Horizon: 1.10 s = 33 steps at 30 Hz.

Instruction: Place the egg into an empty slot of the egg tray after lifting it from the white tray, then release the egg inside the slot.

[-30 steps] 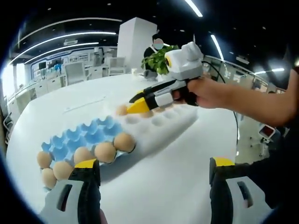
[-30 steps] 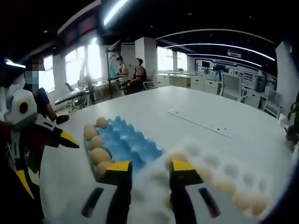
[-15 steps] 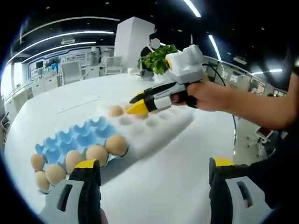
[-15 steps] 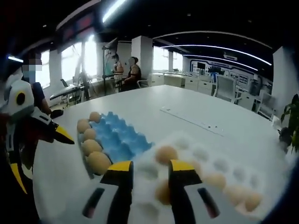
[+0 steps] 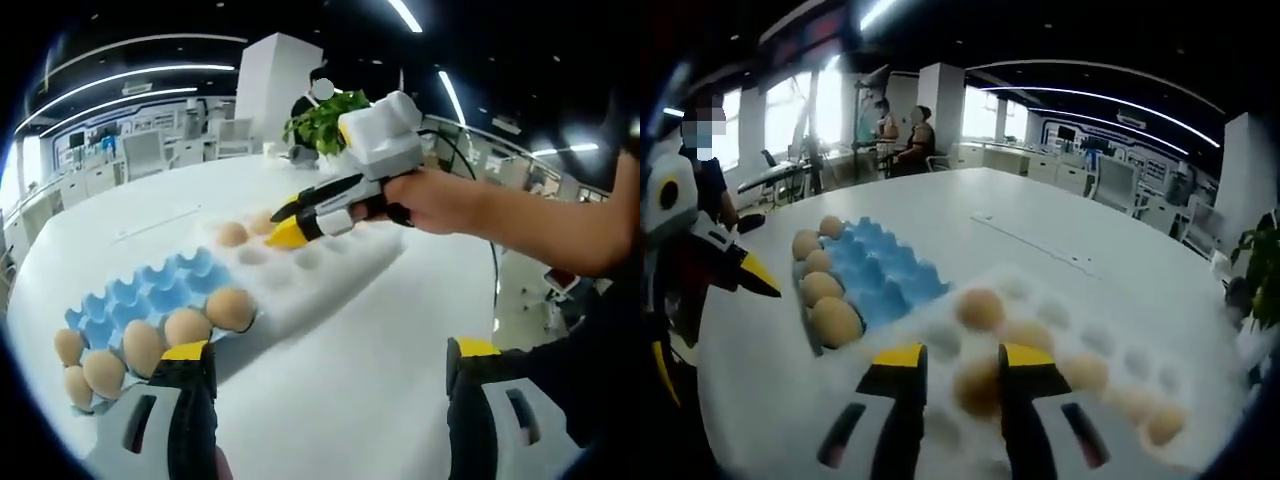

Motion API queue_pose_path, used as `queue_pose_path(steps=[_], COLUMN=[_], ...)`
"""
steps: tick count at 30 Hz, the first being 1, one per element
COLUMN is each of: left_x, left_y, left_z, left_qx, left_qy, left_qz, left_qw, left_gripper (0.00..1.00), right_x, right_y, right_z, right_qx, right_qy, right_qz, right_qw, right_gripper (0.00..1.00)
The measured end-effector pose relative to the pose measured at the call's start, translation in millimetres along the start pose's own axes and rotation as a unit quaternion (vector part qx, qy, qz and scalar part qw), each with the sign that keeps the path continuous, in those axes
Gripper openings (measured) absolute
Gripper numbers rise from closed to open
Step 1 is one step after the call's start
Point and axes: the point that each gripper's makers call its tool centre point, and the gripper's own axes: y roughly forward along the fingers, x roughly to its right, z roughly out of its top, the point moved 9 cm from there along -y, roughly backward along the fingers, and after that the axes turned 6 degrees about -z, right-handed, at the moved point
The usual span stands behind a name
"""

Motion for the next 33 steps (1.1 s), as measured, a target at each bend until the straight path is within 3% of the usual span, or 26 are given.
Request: queue_pose_path(steps=[3, 12, 14, 19, 27, 33], left_x=[-0.4, -1.9, -0.3, 2.1, 0.7, 2.4], left_y=[1, 2, 2, -3, -6, -2], left_z=[-1.4, 1.0, 2.6, 5.5, 0.2, 1.9], left_qx=[-0.003, -0.007, -0.012, -0.012, -0.025, -0.023], left_qy=[-0.001, 0.004, 0.007, 0.017, 0.023, 0.030], left_qz=[-0.002, -0.004, -0.006, -0.006, -0.004, -0.007], left_qw=[1.0000, 1.0000, 0.9999, 0.9998, 0.9994, 0.9993], left_gripper=[0.97, 0.97, 0.97, 0.97, 0.97, 0.97], right_x=[5, 7, 6, 9, 10, 8], right_y=[-2, 2, 5, 9, 14, 14], right_z=[-4.8, -11.5, -11.1, -5.9, 0.4, 1.4], right_qx=[-0.004, -0.025, -0.041, -0.082, -0.139, -0.157], right_qy=[0.022, -0.004, -0.027, 0.005, 0.015, 0.008], right_qz=[-0.005, -0.009, -0.015, -0.009, -0.012, -0.013], right_qw=[0.9997, 0.9996, 0.9987, 0.9966, 0.9901, 0.9875], right_gripper=[0.27, 0.26, 0.26, 0.26, 0.27, 0.26])
